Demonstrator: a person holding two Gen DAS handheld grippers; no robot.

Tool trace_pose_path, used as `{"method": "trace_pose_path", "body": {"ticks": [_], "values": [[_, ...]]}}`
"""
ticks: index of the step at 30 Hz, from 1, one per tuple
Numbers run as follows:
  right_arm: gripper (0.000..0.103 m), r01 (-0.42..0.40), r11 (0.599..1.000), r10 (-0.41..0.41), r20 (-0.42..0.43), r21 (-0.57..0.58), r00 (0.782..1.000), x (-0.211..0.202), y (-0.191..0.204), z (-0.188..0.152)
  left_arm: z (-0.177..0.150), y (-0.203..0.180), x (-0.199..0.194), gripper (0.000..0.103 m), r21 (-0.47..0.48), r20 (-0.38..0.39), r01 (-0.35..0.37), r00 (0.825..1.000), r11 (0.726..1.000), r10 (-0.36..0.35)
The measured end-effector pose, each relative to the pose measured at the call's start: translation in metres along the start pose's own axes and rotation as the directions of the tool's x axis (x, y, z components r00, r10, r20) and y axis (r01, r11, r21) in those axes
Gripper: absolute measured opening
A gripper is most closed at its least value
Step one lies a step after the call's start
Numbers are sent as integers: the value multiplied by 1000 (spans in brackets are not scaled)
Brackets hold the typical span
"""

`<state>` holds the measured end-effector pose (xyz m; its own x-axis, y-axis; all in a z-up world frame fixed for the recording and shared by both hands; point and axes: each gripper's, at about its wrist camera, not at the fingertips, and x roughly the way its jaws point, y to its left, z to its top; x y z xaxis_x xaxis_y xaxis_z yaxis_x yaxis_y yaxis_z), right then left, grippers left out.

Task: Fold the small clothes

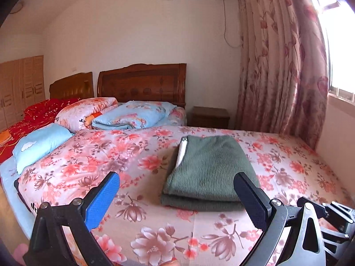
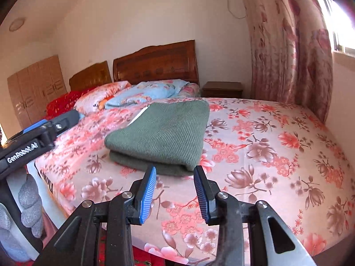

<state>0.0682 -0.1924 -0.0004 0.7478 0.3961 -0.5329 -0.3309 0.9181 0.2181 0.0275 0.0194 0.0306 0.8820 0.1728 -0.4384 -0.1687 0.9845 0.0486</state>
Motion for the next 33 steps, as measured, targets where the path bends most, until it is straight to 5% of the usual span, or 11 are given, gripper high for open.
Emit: {"method": "trace_pose_path", "body": {"ticks": [9, 33], "values": [[36, -10, 1000, 11, 25, -14, 1000, -5, 0, 0, -13, -21, -5, 103, 88, 14, 7, 1000, 996, -8], [36, 8, 999, -7, 33, -48, 999, -7, 3, -1, -15, -21, 0, 103, 70, -20, 27, 999, 997, -25]]}}
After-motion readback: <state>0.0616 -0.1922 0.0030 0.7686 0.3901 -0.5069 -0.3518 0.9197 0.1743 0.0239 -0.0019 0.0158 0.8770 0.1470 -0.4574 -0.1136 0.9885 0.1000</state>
